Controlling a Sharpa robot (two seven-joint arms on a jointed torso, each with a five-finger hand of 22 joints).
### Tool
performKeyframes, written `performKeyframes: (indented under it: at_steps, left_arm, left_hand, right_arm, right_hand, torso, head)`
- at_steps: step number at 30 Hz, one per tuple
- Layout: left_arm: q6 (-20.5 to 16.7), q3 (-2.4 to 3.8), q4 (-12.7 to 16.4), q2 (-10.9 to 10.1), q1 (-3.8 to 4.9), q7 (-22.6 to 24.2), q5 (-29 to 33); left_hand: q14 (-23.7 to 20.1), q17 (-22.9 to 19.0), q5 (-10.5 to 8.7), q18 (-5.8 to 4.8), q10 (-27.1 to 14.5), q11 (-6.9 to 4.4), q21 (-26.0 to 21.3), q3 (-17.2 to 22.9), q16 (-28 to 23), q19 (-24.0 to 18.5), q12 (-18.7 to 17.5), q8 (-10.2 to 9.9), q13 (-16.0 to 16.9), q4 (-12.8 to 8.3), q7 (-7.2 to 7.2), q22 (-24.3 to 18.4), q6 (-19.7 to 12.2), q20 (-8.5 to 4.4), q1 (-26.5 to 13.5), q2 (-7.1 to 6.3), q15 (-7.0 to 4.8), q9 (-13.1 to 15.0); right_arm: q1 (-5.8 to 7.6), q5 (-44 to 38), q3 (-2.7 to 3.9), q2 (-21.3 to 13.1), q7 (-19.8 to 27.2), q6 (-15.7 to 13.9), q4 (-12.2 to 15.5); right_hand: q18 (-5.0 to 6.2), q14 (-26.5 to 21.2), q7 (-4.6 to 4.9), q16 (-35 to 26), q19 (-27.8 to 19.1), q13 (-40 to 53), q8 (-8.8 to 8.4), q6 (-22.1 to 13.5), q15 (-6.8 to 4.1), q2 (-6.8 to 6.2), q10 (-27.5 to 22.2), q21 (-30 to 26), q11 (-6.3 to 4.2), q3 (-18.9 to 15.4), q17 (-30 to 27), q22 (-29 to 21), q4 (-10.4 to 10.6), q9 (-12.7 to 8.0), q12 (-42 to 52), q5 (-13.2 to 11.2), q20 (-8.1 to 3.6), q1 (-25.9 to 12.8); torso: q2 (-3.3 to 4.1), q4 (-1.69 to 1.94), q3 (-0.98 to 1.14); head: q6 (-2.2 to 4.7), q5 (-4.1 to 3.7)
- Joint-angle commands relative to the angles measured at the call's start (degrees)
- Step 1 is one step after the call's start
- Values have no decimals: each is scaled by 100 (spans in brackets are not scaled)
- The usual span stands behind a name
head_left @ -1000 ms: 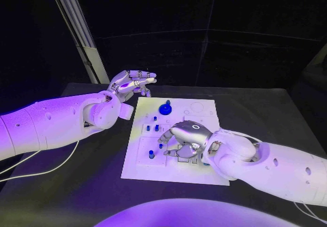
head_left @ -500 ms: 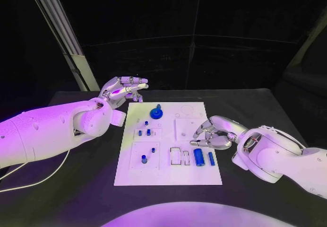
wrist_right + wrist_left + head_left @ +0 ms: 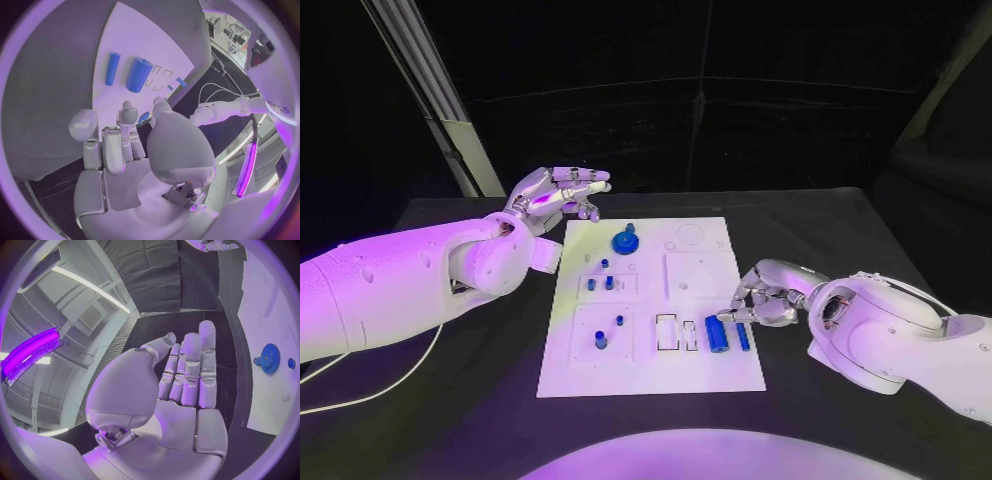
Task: Assemble the parts on the task board
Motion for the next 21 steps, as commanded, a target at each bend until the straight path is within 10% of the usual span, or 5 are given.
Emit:
performKeyframes:
  at_steps: [1,21]
  left_arm:
    - [71,2,15,-7,8,34,12]
    - [75,-2,11,-28,8,29,12]
  left_hand:
    - [-32,-6,22,81,-41,13,-36,2,-19,-44,27,28,-5,-20,1,-6,-55,3,-5,35,-8,-7]
    - [-32,-6,22,81,-41,13,-36,2,-19,-44,27,28,-5,-20,1,-6,-55,3,-5,35,-8,-7]
  right_arm:
    - [-52,-364,-1,47,-322,350,-10]
    - [-251,-767,-4,501,-407,736,-317]
  right_hand:
    - [-85,348,2,35,6,-5,63,-74,24,34,-90,-8,16,-87,118,-19,-3,22,-22,-4,21,-52]
    - [-92,350,19,47,11,90,173,-192,40,87,-150,5,33,-215,147,24,-4,79,-8,24,36,-86]
  torso:
    - [12,9,-2]
    - [30,0,12]
  head:
    - [1,-19]
    - [-18,1]
